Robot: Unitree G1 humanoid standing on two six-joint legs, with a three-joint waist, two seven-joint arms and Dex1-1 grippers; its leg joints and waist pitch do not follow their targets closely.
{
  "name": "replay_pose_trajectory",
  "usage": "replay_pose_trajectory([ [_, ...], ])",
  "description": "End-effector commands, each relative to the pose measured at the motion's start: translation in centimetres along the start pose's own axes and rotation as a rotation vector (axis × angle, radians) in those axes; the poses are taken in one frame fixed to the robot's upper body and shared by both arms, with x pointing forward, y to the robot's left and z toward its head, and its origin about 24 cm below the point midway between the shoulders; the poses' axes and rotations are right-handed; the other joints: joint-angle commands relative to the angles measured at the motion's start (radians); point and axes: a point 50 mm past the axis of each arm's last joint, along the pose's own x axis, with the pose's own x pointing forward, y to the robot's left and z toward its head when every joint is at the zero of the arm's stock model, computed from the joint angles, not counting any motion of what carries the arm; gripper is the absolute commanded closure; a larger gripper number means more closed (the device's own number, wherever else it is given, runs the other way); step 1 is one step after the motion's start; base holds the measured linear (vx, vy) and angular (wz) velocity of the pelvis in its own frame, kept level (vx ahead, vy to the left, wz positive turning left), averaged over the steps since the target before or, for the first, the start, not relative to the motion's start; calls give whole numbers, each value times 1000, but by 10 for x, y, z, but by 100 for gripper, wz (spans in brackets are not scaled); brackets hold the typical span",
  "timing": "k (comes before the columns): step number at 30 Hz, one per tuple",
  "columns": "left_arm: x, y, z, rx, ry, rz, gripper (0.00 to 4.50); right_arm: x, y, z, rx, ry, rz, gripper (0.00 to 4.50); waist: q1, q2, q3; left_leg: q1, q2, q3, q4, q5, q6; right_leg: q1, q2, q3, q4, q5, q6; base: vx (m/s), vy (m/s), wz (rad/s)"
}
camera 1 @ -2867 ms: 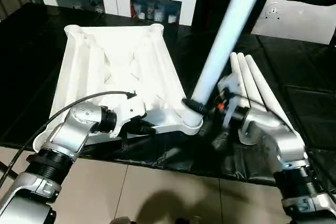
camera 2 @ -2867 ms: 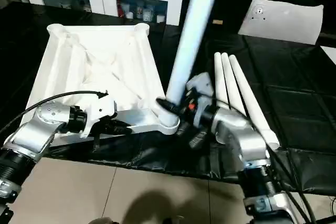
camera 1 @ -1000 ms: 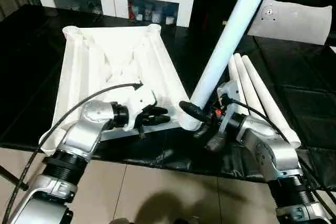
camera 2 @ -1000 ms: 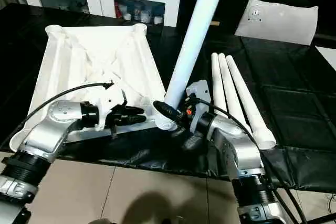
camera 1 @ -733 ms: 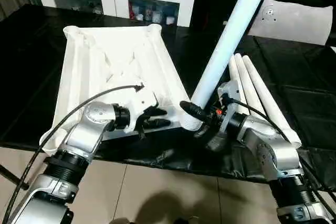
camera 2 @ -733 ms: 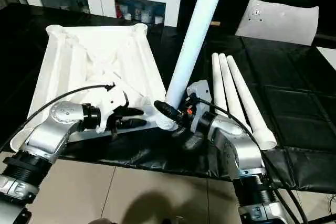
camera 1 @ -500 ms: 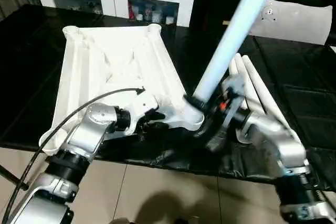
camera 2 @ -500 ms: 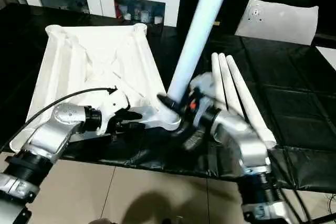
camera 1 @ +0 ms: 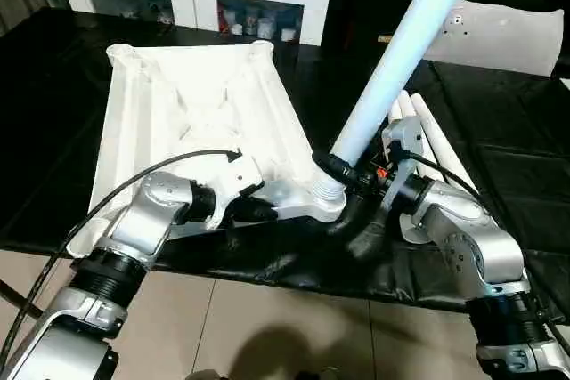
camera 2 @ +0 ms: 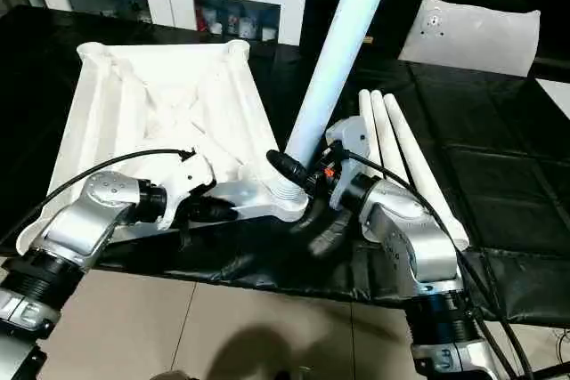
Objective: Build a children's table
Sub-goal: Insert table leg to table base
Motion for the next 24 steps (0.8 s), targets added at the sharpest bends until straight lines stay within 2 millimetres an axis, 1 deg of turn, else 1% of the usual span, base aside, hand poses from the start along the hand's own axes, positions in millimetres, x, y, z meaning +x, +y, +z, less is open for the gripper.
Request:
replay_pose_trajectory([
  [1,2,-1,1,31,35,-10,450,-5,-4,2,-10,0,-25,255,4,18,-79,-2,110,-40,-76,62,86,74,-129,86,-60,-84,-214,0,0,0],
  [3,2,-1,1,41,42,-9,450,-5,-5,0,-10,4,-31,255,3,18,-79,-4,110,-39,-77,56,83,76,-130,86,-61,-94,-211,0,0,0],
  [4,2,-1,1,41,42,-9,450,-5,-5,0,-10,4,-31,255,3,19,-79,-3,110,-40,-77,53,81,76,-130,86,-62,-99,-211,0,0,0],
  [5,2,-1,1,41,38,-9,450,-5,-6,0,-9,6,-33,255,3,18,-79,-3,109,-39,-76,49,78,76,-130,86,-63,-105,-209,0,0,0],
  [6,2,-1,2,45,30,-9,450,-6,-6,-2,-8,9,-35,255,4,20,-78,-3,109,-39,-77,45,75,76,-129,86,-64,-112,-208,0,0,0],
  [7,2,-1,3,47,23,-9,450,-6,-6,-3,-6,15,-37,255,3,19,-78,-2,110,-39,-77,41,73,75,-129,86,-65,-114,-207,0,0,0],
  [11,0,-2,4,95,-7,-28,450,-9,-9,-17,-5,82,-55,255,3,20,-80,-2,110,-40,-76,55,75,75,-128,86,-60,-86,-213,0,0,0],
  [12,-2,-3,2,115,-9,-38,450,-10,-10,-22,-7,107,-64,255,3,20,-80,-3,110,-39,-76,56,78,75,-128,86,-62,-81,-215,0,0,0],
  [13,-3,-3,1,121,-9,-41,450,-10,-10,-23,-8,112,-66,255,2,18,-80,-5,109,-40,-76,58,79,77,-128,86,-60,-78,-216,0,0,0],
  [14,-4,-3,0,119,-6,-46,450,-10,-11,-25,-5,119,-70,255,2,16,-80,-4,108,-39,-76,56,79,77,-129,86,-61,-81,-215,0,0,0],
  [15,-5,-3,-2,111,-3,-47,450,-10,-11,-26,-2,123,-71,255,1,17,-79,-5,108,-39,-76,52,78,78,-129,86,-60,-86,-215,0,0,0],
  [16,-9,-3,-6,100,9,-47,450,-9,-10,-28,4,127,-68,255,1,17,-78,-4,109,-39,-77,47,76,77,-129,87,-62,-94,-213,0,0,0],
  [17,-12,-3,-8,107,16,-52,450,-8,-10,-29,12,129,-62,255,0,13,-78,-4,109,-38,-77,41,75,77,-130,86,-63,-108,-210,0,0,0],
  [18,-14,-3,-10,112,18,-52,450,-7,-9,-30,18,130,-55,255,0,16,-77,-5,108,-38,-78,34,73,76,-130,87,-65,-123,-207,0,0,0],
  [19,-15,-2,-10,107,16,-44,450,-6,-8,-30,20,134,-49,255,-1,11,-77,-4,109,-38,-78,28,71,76,-130,87,-64,-134,-206,0,0,0],
  [20,-15,-2,-10,104,14,-38,450,-5,-7,-31,23,138,-42,255,-1,13,-76,-3,109,-38,-79,28,70,75,-130,87,-65,-139,-205,0,0,0],
  [22,-16,-2,-10,109,7,-38,450,-3,-6,-33,22,141,-34,255,-2,7,-75,-3,110,-37,-79,23,70,74,-130,86,-67,-157,-200,0,0,0],
  [23,-16,-2,-10,110,5,-39,450,-2,-6,-33,21,141,-34,255,-3,10,-75,-5,109,-37,-79,24,68,75,-131,87,-67,-164,-196,0,0,0],
  [24,-16,-3,-9,108,-10,-51,450,-1,-5,-33,23,140,-27,255,-3,8,-76,-4,109,-37,-79,27,68,74,-130,87,-67,-163,-194,0,0,0],
])
